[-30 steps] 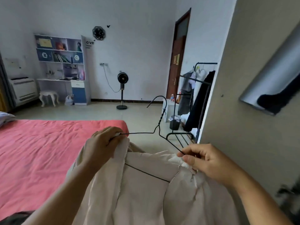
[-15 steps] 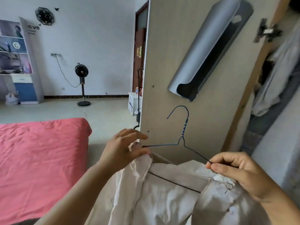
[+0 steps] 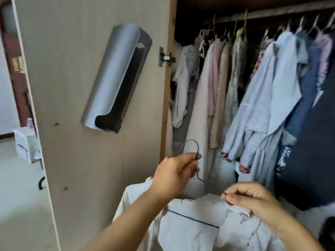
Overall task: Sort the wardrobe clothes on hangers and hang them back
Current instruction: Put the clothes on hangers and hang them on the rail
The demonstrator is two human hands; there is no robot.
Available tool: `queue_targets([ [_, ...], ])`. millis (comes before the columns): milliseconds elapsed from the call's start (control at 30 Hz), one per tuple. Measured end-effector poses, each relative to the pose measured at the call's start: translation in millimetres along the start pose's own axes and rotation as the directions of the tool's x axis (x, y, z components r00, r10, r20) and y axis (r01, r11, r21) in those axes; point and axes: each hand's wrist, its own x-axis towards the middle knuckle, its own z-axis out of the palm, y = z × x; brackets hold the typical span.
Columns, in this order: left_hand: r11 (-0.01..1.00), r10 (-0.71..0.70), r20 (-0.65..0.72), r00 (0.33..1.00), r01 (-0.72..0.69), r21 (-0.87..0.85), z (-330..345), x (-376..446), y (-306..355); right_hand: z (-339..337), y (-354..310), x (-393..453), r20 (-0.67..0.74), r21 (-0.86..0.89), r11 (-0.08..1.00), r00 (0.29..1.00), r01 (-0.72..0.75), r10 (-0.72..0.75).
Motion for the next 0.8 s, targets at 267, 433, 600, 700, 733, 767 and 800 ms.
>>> queue_targets([
  [267, 0.968, 0.077, 0.143, 0.987, -0.039, -0.247, 56.7, 50.1, 22.7, -1.7, -28.1, -59.0, -0.445, 0.006, 0.996, 0.891, -0.092, 0.085],
  [433, 0.934, 0.153, 0.183, 0.971, -0.082, -0.347, 72.8, 78.0, 41.6, 5.0, -49.0, -69.2, -0.574, 0.231, 0.968, 0.79, -0.099, 0.217],
  [600, 0.879, 0.138, 0.132, 0.982, -0.06, -0.473, 68.7, 120.5, 57.7, -5.3, -83.0, -60.5, -0.484, 0.237, 0.971, 0.864, -0.019, 0.135],
  [700, 0.847, 0.135, 0.085, 0.987, -0.071, -0.527, 62.2, 150.4, 69.1, -13.2, -99.4, -38.5, -0.503, 0.108, 0.994, 0.863, 0.02, 0.037],
  [733, 0.848, 0.14, 0.068, 0.988, -0.084, -0.523, 60.7, 160.3, 70.8, -15.9, -102.7, -30.1, -0.511, 0.076, 0.996, 0.859, 0.042, 0.003],
  [767, 0.849, 0.148, 0.057, 0.987, -0.097, -0.519, 59.4, 168.6, 72.3, -16.8, -106.9, -23.6, -0.511, 0.063, 0.996, 0.859, 0.066, -0.025],
  [800, 0.848, 0.155, 0.045, 0.987, -0.11, -0.518, 58.6, 179.1, 73.6, -18.8, -111.0, -16.0, -0.498, 0.046, 0.994, 0.865, 0.1, -0.064],
])
